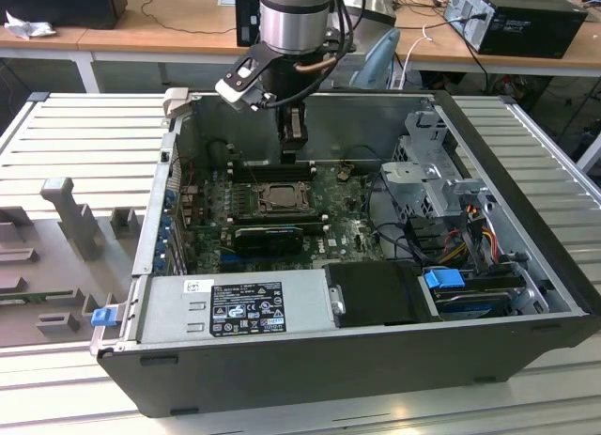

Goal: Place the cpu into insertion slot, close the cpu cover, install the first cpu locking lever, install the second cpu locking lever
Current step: 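Install the first cpu locking lever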

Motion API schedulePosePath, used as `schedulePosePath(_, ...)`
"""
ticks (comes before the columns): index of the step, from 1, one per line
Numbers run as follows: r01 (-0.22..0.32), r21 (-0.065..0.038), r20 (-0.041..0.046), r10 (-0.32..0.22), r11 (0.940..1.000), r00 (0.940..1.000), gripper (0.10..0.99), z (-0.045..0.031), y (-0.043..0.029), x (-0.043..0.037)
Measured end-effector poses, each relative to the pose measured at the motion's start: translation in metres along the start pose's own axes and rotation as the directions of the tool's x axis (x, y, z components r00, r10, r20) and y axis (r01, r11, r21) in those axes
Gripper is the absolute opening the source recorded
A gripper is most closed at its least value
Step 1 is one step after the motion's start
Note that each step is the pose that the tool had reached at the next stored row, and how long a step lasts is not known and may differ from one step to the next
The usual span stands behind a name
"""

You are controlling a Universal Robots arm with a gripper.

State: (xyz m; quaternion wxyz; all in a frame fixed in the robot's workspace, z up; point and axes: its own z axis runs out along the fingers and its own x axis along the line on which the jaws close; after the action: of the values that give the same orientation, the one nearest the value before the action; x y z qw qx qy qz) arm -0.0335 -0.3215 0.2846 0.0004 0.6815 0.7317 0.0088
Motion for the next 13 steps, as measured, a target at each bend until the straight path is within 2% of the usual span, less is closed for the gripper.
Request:
schedulePosePath(2,0.041,0.001,-0.0006,-0.041,0.9991,0.9991,0.106,0.0008,0.0,0.0)
schedulePosePath(4,0.096,0.002,-0.0009,-0.096,0.9954,0.9954,0.106,0.0017,0.0,0.0)
schedulePosePath(6,0.15,0.002,-0.0017,-0.15,0.9887,0.9887,0.106,0.0019,0.0,0.0)
schedulePosePath(8,0.203,0.002,-0.0027,-0.203,0.9791,0.9791,0.106,0.002,0.0,0.0001)
schedulePosePath(13,0.261,0.003,-0.0036,-0.261,0.9654,0.9654,0.106,0.002,0.0,0.0)
